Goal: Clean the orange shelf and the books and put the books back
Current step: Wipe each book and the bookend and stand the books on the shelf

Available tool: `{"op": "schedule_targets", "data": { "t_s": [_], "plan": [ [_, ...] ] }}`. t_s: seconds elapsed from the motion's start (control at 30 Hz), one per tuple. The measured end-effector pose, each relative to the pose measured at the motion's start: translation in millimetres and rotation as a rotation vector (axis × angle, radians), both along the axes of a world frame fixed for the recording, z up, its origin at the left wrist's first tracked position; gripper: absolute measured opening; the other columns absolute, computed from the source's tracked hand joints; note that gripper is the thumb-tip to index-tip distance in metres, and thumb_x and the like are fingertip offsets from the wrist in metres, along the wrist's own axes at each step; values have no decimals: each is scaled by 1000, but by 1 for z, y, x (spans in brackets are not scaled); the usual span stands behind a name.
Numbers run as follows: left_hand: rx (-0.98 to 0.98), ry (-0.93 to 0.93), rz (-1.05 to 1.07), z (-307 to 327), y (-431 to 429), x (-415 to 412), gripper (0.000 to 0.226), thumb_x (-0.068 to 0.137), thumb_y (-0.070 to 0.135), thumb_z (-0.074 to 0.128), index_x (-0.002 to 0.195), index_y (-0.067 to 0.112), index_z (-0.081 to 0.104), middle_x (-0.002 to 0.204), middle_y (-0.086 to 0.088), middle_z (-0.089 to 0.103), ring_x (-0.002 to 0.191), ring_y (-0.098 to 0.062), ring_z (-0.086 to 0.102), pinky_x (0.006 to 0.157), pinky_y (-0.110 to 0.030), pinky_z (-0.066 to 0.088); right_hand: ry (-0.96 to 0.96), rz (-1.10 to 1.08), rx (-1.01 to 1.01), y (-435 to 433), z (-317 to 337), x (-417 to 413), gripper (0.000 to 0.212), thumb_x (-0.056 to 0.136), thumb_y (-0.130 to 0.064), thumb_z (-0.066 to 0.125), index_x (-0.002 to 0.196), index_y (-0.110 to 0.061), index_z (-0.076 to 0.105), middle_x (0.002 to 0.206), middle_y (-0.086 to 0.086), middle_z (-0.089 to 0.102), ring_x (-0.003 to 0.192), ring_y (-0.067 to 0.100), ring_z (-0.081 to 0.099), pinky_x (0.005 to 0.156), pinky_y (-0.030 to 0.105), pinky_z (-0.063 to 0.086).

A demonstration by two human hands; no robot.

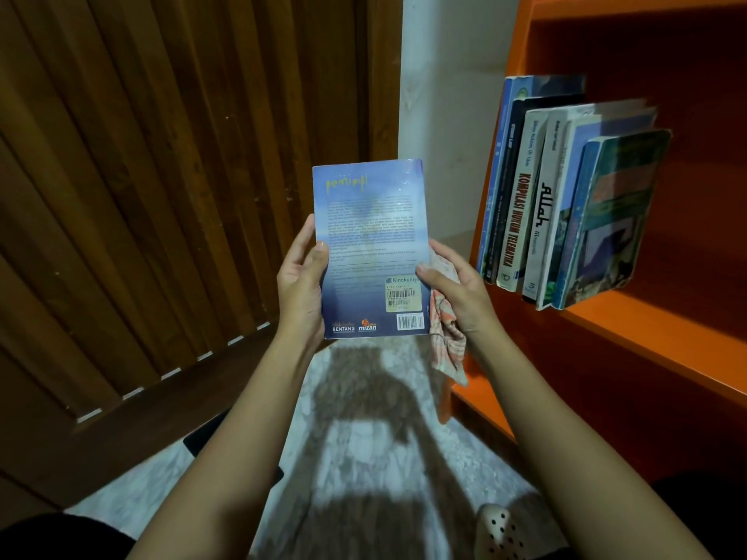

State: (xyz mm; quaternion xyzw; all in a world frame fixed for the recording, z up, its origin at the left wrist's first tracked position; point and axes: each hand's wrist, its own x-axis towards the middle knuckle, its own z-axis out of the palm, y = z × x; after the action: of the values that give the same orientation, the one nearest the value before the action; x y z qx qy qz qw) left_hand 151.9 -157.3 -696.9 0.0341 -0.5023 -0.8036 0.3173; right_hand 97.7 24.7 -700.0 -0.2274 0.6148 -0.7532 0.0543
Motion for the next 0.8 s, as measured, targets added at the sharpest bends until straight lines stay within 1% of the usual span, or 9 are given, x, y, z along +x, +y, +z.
{"op": "schedule_targets", "data": {
  "t_s": [0.13,0.23,0.3,0.37,0.47,0.53,0.6,0.7,0.8],
  "plan": [
    [-125,-23,42,-3,3,-3,42,97,8,48,138,18,44,101,15,71,93,-4,66,74,-22,54,-9,-46,-32,-2,-10,0,44,80,-6,69,121,-13,57,116,8,65,100,13,65,83,23,54],
    [-290,-70,53,-1,5,-3,50,95,6,51,143,16,37,125,6,58,102,3,59,80,-18,51,12,-90,-74,-3,-14,1,42,71,-15,69,111,-24,60,112,1,66,104,15,64,88,28,54],
    [-593,-223,194,0,3,-7,55,91,9,59,141,22,41,142,1,37,123,-2,41,101,-26,42,38,-116,-70,-4,-14,2,43,70,-16,70,112,-23,60,115,3,66,107,18,63,89,31,53],
    [-863,-322,351,2,4,-9,55,87,12,64,137,28,46,144,-1,27,130,-13,26,109,-31,32,89,-121,-30,-6,-13,2,44,74,-13,71,116,-20,59,115,4,65,105,13,64,83,29,54],
    [-863,-228,185,10,22,-8,59,91,23,61,143,28,36,133,1,35,126,-15,37,105,-30,38,163,-99,14,-11,-15,10,40,83,4,64,116,-18,56,108,-5,63,91,-4,65,70,13,51],
    [-809,-247,88,13,31,-9,69,91,42,57,148,38,17,142,0,38,126,-18,44,102,-36,44,241,-126,91,-16,-21,15,42,85,3,62,119,-21,55,112,-8,62,99,-4,62,79,17,53],
    [-811,-275,129,13,33,-11,81,87,55,54,147,43,2,147,-3,39,123,-22,51,100,-40,47,378,-168,205,-19,-30,20,45,85,-6,64,124,-25,55,120,-8,61,112,2,57,94,27,49],
    [-810,-234,238,10,32,-12,77,92,47,52,150,31,5,114,-6,63,88,-9,67,74,-27,57,583,-249,285,-26,-40,25,46,84,-14,64,128,-22,56,119,-7,61,110,5,57,92,30,49],
    [-696,-132,387,15,34,-12,47,100,21,43,142,7,30,70,4,54,53,3,53,50,-9,38,770,-320,303,-40,-42,29,46,84,-18,65,129,-17,55,113,3,62,102,16,61,80,37,52]
  ]
}}
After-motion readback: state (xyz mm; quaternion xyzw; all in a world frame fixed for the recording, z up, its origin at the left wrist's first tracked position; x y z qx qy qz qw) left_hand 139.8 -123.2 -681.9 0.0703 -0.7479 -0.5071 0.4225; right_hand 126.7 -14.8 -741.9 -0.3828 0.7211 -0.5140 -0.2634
